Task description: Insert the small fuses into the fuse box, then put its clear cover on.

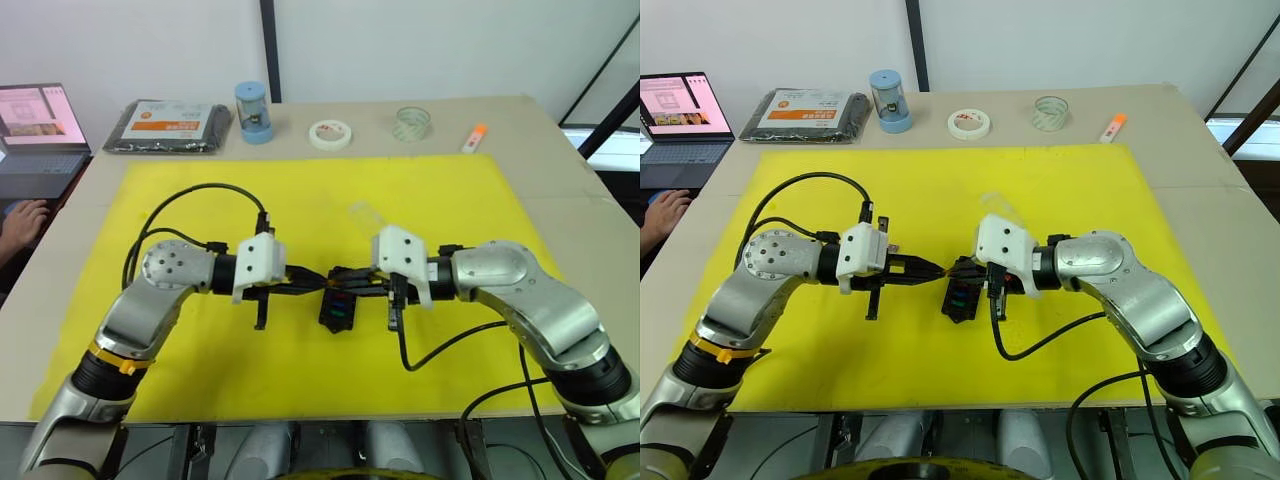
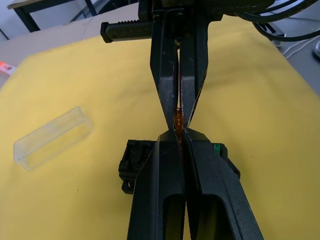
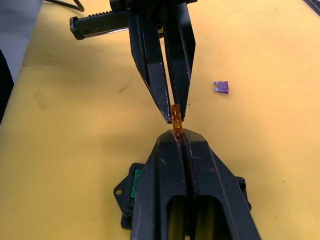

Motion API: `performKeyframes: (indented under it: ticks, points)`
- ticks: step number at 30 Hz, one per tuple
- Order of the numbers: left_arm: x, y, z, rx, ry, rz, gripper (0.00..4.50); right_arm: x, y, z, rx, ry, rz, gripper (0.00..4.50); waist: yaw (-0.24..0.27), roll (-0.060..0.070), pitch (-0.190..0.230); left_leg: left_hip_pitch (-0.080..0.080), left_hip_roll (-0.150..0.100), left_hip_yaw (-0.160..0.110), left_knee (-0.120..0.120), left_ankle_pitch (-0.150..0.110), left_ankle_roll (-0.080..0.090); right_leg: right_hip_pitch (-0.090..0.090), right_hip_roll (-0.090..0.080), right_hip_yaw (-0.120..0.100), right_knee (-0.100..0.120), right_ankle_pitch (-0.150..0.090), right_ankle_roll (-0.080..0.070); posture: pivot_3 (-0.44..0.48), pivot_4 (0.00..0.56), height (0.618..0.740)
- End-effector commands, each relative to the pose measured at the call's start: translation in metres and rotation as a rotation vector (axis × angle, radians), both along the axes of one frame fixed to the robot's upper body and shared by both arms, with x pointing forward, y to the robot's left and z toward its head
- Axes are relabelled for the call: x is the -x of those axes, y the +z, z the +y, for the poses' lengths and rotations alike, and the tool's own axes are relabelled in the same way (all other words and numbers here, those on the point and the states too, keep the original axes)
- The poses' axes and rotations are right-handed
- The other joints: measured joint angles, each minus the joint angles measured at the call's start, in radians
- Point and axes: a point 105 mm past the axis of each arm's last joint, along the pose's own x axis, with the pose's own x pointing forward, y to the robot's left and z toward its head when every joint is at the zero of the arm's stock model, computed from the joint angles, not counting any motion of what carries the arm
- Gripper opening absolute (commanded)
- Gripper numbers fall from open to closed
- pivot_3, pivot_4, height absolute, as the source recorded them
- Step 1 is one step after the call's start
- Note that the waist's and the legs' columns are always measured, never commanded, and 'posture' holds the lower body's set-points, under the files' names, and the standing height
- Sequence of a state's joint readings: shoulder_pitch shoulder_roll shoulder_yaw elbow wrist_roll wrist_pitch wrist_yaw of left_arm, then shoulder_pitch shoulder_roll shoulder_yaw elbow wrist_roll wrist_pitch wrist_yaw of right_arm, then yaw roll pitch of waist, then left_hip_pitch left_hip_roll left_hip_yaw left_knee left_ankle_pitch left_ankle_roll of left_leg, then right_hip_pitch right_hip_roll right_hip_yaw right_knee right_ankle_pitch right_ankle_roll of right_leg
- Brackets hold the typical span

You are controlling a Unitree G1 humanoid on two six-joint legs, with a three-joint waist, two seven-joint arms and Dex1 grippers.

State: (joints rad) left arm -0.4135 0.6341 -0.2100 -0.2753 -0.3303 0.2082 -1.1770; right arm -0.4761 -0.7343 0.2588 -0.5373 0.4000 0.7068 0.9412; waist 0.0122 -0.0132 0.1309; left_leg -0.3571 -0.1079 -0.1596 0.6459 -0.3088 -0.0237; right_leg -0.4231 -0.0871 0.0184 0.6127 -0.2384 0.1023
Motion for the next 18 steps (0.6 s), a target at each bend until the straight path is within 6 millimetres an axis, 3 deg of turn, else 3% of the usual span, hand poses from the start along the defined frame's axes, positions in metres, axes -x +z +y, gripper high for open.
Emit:
performKeyframes:
  ticks: [1, 8, 11, 16, 18]
  points:
    - [0.0, 0.005, 0.004, 0.001, 0.001, -0.033, 0.0, 0.003, 0.011, 0.002, -0.024, 0.023, -0.042, 0.01, 0.0, 0.0, 0.0, 0.0, 0.0, 0.0, 0.0, 0.0, 0.0, 0.0, 0.0, 0.0, 0.0, 0.0, 0.0, 0.0, 0.15, 0.74]
    - [0.002, 0.003, 0.005, -0.005, -0.013, -0.033, 0.0, 0.004, 0.013, 0.004, -0.021, 0.033, -0.048, 0.01, 0.0, 0.0, 0.0, 0.0, 0.0, 0.0, 0.0, 0.0, 0.0, 0.0, 0.0, 0.0, 0.0, 0.0, 0.0, 0.0, 0.15, 0.74]
    - [0.003, 0.004, 0.011, 0.027, 0.005, 0.016, 0.7, 0.004, 0.012, 0.002, -0.012, 0.022, -0.043, 0.0, -0.002, 0.0, 0.0, 0.0, 0.0, 0.0, 0.0, 0.0, 0.0, 0.0, 0.0, 0.0, 0.0, 0.0, 0.0, 0.0, 0.15, 0.74]
    - [0.003, -0.015, 0.04, 0.036, 0.079, 0.084, 2.51, -0.007, 0.012, -0.012, 0.051, -0.097, -0.022, 0.0, -0.003, 0.0, 0.0, 0.001, 0.0, 0.0, 0.0, 0.0, 0.0, 0.0, 0.0, 0.0, 0.0, 0.0, 0.0, 0.0, 0.15, 0.74]
    - [0.007, -0.017, 0.039, 0.102, 0.088, 0.121, 3.25, -0.014, 0.013, -0.019, 0.094, -0.148, -0.005, 0.0, -0.001, 0.001, 0.001, 0.0, 0.0, 0.0, 0.0, 0.0, 0.0, 0.0, 0.0, 0.0, 0.0, 0.0, 0.0, 0.0, 0.15, 0.74]
